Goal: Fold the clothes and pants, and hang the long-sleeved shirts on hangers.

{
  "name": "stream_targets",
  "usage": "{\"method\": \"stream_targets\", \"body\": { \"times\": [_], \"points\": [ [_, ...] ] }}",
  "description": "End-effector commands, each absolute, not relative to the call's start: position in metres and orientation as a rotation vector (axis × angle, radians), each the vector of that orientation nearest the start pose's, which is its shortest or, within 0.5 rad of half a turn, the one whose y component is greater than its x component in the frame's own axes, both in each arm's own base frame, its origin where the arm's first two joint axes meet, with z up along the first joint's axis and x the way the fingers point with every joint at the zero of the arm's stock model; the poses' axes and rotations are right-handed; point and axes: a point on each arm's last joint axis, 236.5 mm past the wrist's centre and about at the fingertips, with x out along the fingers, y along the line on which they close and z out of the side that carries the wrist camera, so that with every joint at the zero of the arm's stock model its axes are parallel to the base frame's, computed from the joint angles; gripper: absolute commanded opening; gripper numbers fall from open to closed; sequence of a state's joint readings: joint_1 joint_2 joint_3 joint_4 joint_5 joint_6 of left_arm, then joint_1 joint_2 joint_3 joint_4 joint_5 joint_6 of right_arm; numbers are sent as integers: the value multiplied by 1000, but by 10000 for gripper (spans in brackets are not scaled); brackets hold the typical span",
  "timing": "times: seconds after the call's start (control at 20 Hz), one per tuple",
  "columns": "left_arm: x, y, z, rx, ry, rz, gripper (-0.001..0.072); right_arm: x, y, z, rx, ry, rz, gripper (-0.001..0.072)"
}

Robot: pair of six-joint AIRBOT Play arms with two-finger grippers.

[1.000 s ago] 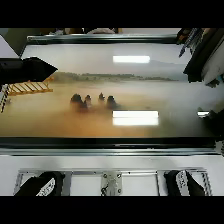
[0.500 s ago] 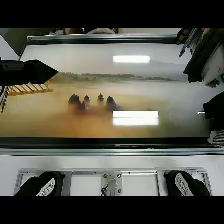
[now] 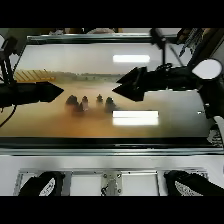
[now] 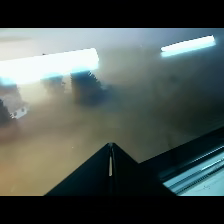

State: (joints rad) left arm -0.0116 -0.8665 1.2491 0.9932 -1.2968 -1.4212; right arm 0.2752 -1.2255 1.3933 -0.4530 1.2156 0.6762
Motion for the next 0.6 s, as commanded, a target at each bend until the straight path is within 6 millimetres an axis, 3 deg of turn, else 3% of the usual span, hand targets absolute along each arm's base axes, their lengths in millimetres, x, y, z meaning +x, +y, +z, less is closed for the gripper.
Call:
{"method": "stream_targets", "body": {
  "times": [0.0, 0.05, 0.55],
  "points": [
    [302, -127, 194, -272, 867, -507, 18, 311, 327, 209, 70, 641, 1362, 216],
    [299, -127, 194, -271, 865, -507, 18, 309, 327, 209, 69, 648, 1370, 24],
    [298, -126, 197, -269, 853, -507, 19, 301, 326, 206, 60, 670, 1399, 29]
  ]
}}
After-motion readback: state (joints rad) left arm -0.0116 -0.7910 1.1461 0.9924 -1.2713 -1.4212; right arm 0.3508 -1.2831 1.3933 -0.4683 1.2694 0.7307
